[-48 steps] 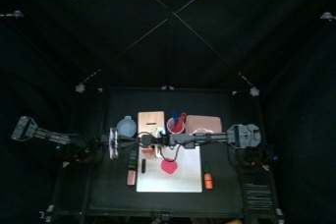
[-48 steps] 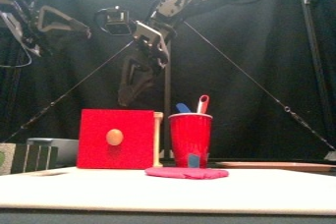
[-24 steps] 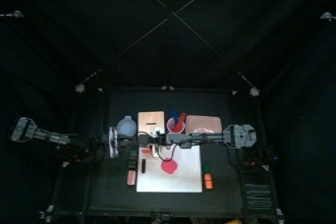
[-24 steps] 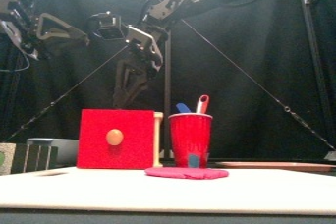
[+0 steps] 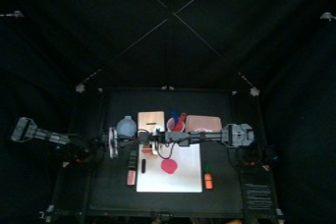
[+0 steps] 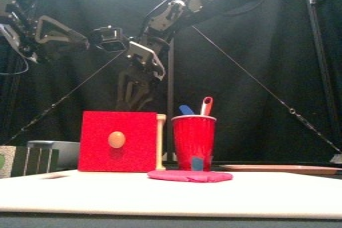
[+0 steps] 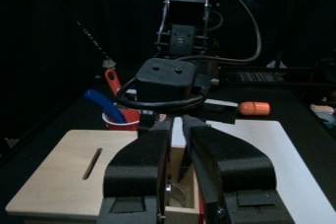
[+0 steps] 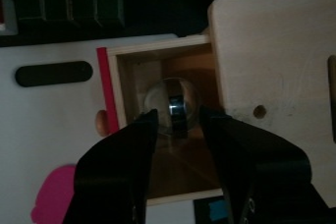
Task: Get the cutter from the drawer then cut the dough then place the extra dough in the bowl
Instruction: Place the cutter on the board
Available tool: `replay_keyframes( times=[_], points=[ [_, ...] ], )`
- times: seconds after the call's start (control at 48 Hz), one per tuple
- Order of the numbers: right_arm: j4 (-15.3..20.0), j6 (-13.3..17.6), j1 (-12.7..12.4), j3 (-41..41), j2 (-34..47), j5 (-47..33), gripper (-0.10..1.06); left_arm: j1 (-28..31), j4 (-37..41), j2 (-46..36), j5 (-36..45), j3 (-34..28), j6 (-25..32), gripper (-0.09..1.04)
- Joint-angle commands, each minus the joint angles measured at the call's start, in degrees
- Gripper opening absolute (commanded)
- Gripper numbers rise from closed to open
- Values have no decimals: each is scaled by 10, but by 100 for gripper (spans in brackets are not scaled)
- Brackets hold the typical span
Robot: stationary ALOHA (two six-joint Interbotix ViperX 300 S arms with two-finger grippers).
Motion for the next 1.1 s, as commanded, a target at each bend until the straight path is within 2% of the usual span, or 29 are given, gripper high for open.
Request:
replay_keyframes(
  times=[0.021, 0.333, 0.688, 0.854, 1.104],
  points=[
    [-2, 1, -6, -14, -9, -4, 77, -2, 1, 1, -3, -4, 0, 59],
    [-3, 0, -7, -15, 7, -4, 74, -3, 1, 0, -3, 2, 0, 59],
    [-2, 0, -6, -15, 9, -4, 58, -3, -17, 0, 54, 23, -4, 59],
    [-3, 0, -4, -19, 9, -4, 57, -2, -40, 0, 87, 24, -3, 59],
    [-4, 0, -3, -53, 3, 6, 57, 1, -41, 0, 94, 23, -3, 59]
  ],
)
